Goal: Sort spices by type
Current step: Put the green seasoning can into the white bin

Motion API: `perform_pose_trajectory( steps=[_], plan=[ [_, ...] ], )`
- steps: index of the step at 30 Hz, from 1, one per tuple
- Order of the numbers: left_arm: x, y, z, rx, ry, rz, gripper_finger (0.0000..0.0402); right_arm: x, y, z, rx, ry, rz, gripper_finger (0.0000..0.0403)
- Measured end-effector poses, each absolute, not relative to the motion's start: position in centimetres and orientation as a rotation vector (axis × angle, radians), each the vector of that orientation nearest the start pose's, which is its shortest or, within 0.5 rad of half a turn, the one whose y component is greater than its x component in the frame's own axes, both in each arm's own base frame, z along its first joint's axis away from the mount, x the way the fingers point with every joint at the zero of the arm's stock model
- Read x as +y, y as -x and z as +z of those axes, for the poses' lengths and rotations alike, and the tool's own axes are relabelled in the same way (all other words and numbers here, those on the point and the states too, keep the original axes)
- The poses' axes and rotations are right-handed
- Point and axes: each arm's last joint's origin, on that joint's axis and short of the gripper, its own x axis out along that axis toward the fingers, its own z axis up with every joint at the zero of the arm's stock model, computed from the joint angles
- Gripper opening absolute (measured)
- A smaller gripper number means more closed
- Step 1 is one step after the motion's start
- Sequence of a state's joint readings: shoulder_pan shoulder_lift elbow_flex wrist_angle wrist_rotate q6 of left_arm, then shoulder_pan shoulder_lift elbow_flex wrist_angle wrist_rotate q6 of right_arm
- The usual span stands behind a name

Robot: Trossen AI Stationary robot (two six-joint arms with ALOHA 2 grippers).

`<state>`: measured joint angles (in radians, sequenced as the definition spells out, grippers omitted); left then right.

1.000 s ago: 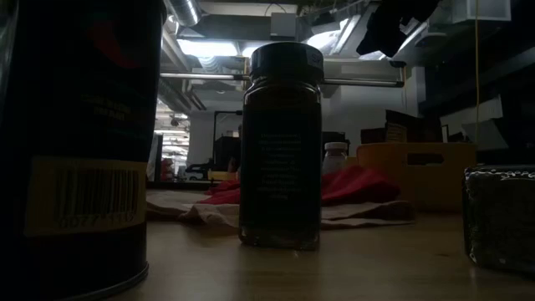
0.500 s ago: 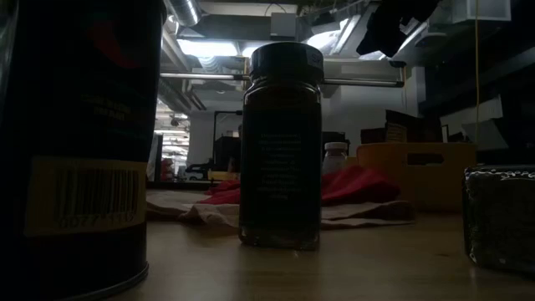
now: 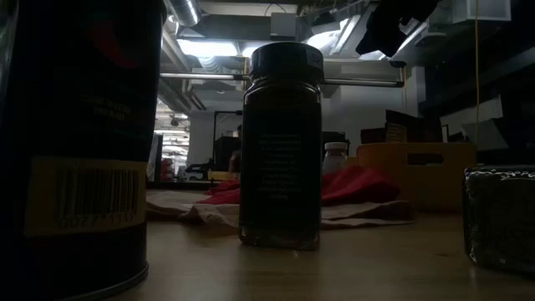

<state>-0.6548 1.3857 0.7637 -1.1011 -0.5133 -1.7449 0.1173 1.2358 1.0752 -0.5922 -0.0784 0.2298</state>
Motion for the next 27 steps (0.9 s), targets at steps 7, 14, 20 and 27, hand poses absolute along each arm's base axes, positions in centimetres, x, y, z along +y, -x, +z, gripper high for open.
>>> perform_pose_trajectory(
  steps=[7, 14, 20, 27],
  plan=[
    [-10.5, -15.9, 20.3, 0.998, 0.527, 0.874, 0.0213, 3.2, -25.3, 30.7, 0.772, -0.203, 0.099, 0.0221],
    [-10.9, -15.9, 22.6, 1.077, 0.592, 0.655, 0.0213, 3.2, -25.3, 30.7, 0.772, -0.203, 0.1, 0.0221],
    [-11.4, -16.9, 23.3, 0.985, 0.567, 0.507, 0.0214, 3.2, -25.3, 30.7, 0.772, -0.203, 0.099, 0.0221],
    [-11.1, -18.4, 23.8, 0.874, 0.397, 0.397, 0.0214, 3.2, -25.3, 30.7, 0.773, -0.203, 0.099, 0.0221]
  ],
)
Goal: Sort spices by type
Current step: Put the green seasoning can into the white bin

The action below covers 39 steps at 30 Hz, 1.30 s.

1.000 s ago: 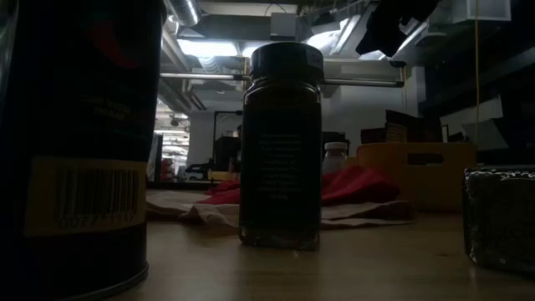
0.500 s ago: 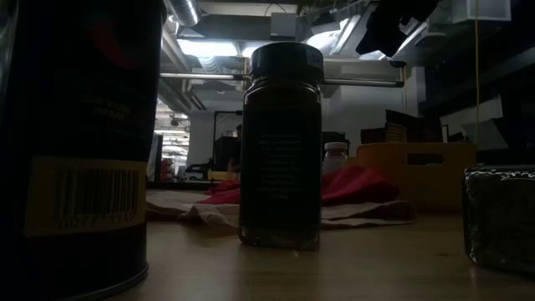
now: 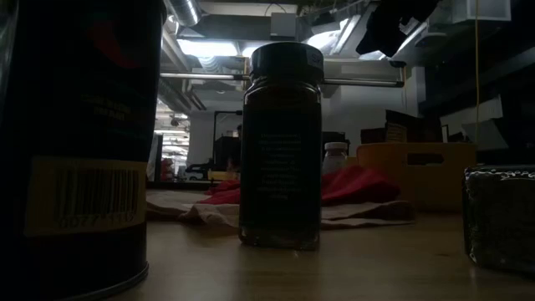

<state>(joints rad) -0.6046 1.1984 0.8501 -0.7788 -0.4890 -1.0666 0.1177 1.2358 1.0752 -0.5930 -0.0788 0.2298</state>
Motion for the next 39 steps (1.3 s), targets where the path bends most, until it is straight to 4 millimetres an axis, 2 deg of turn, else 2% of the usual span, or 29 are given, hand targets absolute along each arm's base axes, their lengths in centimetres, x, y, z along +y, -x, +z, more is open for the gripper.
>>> perform_pose_trajectory(
  steps=[6, 13, 23, 39],
  plan=[
    [-10.5, -18.7, 23.3, 0.916, 0.163, 0.31, 0.0214, 3.2, -25.3, 30.7, 0.772, -0.203, 0.099, 0.0221],
    [-9.7, -18.7, 22.6, 0.958, 0.022, 0.277, 0.0214, 3.2, -25.3, 30.7, 0.773, -0.203, 0.099, 0.0221],
    [-8.7, -18.9, 21.8, 0.996, -0.092, 0.257, 0.0214, 3.2, -25.3, 30.7, 0.773, -0.203, 0.099, 0.0221],
    [-8.1, -18.4, 20.0, 1.034, -0.126, 0.269, 0.0214, 3.2, -25.3, 30.6, 0.781, -0.203, 0.098, 0.0221]
  ],
)
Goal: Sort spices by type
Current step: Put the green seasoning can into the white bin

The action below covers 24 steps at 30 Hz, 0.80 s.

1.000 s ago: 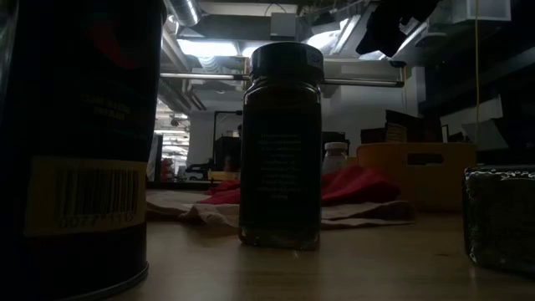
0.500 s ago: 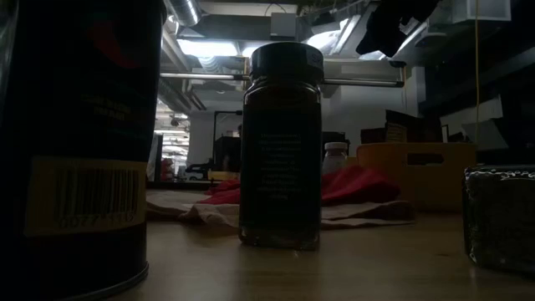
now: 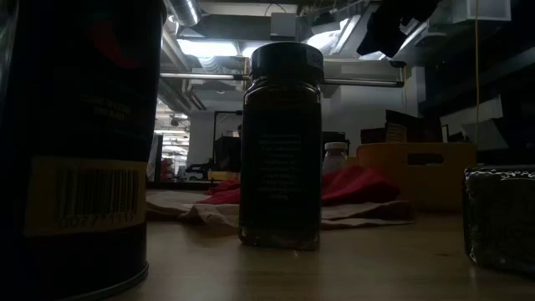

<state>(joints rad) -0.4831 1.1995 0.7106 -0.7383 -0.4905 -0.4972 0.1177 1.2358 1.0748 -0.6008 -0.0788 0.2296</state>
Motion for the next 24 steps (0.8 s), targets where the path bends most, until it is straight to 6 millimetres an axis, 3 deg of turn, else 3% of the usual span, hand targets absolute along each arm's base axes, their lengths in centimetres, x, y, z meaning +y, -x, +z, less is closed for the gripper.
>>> perform_pose_trajectory(
  steps=[15, 24],
  plan=[
    [-8.0, -18.2, 18.5, 1.006, -0.086, 0.276, 0.0211, 3.2, -25.3, 30.6, 0.781, -0.203, 0.098, 0.0221],
    [-8.1, -18.2, 18.5, 1.008, -0.071, 0.26, 0.0134, 3.2, -25.3, 30.6, 0.781, -0.203, 0.098, 0.0221]
  ],
)
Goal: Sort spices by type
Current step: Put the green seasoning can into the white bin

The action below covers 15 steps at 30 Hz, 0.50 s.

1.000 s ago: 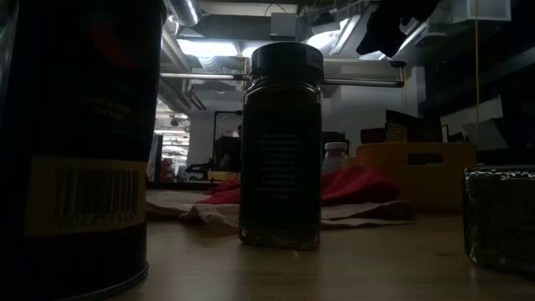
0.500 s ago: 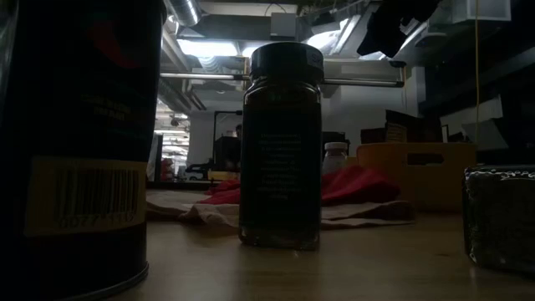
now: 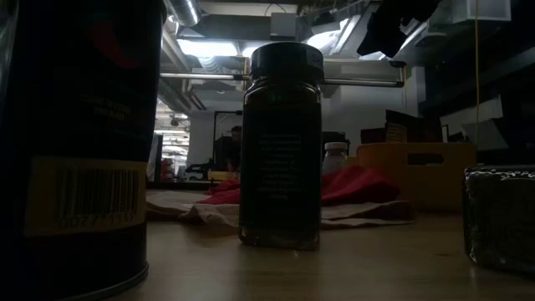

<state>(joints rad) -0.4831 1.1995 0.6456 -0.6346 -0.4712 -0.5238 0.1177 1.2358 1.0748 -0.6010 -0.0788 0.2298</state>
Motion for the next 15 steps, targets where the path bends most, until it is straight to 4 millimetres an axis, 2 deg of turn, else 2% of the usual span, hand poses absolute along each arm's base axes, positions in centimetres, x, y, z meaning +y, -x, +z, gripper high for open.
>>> perform_pose_trajectory(
  steps=[2, 11, 15],
  plan=[
    [-8.1, -18.2, 18.5, 1.008, -0.07, 0.26, 0.0119, 3.2, -25.3, 30.6, 0.781, -0.203, 0.098, 0.0221],
    [-8.5, -19.2, 19.0, 0.89, -0.009, 0.25, 0.0119, 3.2, -25.3, 30.6, 0.781, -0.203, 0.098, 0.0221],
    [-8.8, -19.8, 20.2, 0.829, 0.06, 0.278, 0.0119, 3.2, -25.3, 30.6, 0.781, -0.203, 0.098, 0.0221]
  ],
)
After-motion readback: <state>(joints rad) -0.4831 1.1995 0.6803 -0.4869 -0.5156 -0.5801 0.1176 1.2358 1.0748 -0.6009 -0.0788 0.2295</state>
